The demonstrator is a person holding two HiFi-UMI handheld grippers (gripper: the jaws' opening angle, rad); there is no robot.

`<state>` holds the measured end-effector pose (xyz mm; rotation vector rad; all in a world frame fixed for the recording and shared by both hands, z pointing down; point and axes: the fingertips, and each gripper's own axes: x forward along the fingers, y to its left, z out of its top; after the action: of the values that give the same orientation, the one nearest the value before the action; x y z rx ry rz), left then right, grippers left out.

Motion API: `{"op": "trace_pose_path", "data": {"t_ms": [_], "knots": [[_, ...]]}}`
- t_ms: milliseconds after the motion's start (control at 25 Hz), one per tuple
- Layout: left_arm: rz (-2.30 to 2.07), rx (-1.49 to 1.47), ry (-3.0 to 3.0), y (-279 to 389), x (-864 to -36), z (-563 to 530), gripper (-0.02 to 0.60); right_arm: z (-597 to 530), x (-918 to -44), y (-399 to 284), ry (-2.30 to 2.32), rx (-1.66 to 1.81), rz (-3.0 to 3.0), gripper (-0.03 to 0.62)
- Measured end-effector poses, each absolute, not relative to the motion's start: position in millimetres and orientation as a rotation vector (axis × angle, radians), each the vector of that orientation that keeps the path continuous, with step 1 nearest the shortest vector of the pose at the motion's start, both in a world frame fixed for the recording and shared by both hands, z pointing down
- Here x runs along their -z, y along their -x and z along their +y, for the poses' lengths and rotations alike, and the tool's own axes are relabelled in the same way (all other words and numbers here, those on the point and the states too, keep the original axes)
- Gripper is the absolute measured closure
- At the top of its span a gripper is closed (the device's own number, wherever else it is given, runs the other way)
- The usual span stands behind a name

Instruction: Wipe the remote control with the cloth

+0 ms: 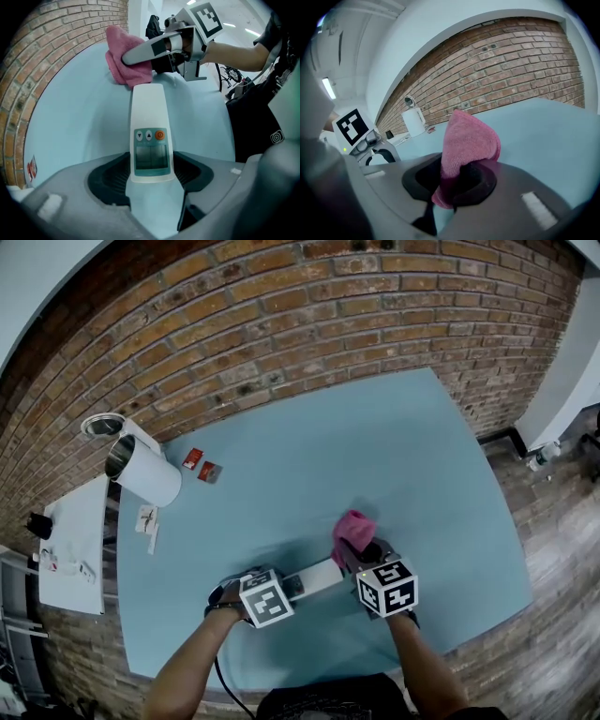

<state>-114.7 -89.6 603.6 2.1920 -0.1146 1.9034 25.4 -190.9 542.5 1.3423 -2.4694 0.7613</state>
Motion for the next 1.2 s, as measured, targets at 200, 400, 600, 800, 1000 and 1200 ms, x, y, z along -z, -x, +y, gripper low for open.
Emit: {"op": "trace_pose_path", "data": {"t_ms": [200,400,600,800,1000,1200], "knots": [[-0.122,-1.875,-2.22,113,-603,-91,0.295,-185,-545,-30,-1.363,-0.741,-2.432,0.53],[-0.121,-1.853,-2.241,114,-604,-91,0.295,-171,-546,-33,-1.4,-0.711,-2.375,0.53],[-0.113,-1.846,-2.253,113,-604,-91,0.295,-156,-546,-38,-1.452,-0.713,-2.331,0.529],[-0.114,-1.822,-2.279,114,-604,-91,0.295,-142,-545,-39,-1.489,-0.716,-2.3,0.53],[-0.115,-1.814,-2.285,113,-603,-91,0.295,-130,-542,-39,-1.526,-0.722,-2.281,0.53],[-0.12,-1.801,-2.299,113,-603,-91,0.295,-120,-539,-38,-1.575,-0.747,-2.276,0.53]]}}
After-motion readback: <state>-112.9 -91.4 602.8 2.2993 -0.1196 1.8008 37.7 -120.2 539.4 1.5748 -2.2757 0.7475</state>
